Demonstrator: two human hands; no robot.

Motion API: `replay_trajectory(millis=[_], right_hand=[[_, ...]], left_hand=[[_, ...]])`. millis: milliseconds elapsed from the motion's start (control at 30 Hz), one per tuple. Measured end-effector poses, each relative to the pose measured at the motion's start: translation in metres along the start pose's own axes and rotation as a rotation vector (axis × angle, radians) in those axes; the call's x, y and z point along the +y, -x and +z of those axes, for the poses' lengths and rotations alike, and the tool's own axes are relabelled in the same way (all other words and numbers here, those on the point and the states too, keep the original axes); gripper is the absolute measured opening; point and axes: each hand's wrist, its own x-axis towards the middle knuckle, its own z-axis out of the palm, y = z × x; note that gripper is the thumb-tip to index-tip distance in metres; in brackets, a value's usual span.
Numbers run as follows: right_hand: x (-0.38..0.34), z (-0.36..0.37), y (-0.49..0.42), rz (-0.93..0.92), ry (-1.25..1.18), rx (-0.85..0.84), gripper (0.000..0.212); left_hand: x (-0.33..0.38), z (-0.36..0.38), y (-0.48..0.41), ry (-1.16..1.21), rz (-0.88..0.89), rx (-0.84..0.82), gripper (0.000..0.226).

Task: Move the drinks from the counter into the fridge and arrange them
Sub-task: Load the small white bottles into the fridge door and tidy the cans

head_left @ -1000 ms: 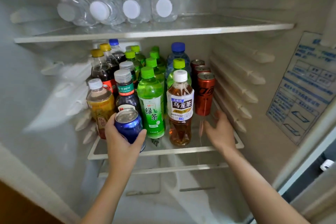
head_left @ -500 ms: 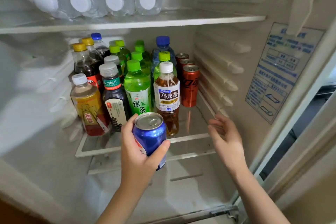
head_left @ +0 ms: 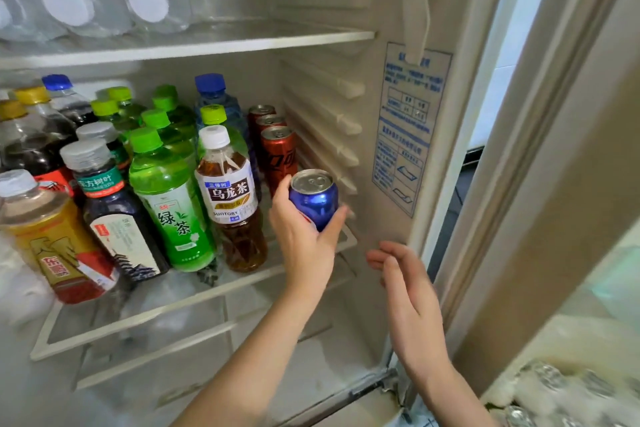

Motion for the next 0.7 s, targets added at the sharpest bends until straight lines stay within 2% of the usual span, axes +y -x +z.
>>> replay_trajectory(millis=[233,333,433,533,700], right_hand=[[0.005,-0.008,0.003,-0.017,0.153,-0.045,0.021],[0.008,-0.007,0.002,-0.032,0.182,-0.043,0.022],[0.013,-0.005,0.0,-0.059,0.179,-0.037,0.02],[0.017,-0.001,-0.002,-0.081,0.173,-0.02,0.018],[0.023,0.006,-0.003,-0.106,0.146,0.003,0.023]], left_hand=[[-0.023,0.022,-0.026,-0.128,-0.089,0.114,0.089],[-0.03,0.023,-0.023,-0.113,-0.103,0.15,0.09],[-0.038,0.02,-0.015,-0.054,-0.103,0.087,0.089],[-0.046,0.013,-0.008,0.032,-0.229,0.01,0.087],[-0.05,0.008,-0.006,-0.06,-0.246,0.015,0.083]])
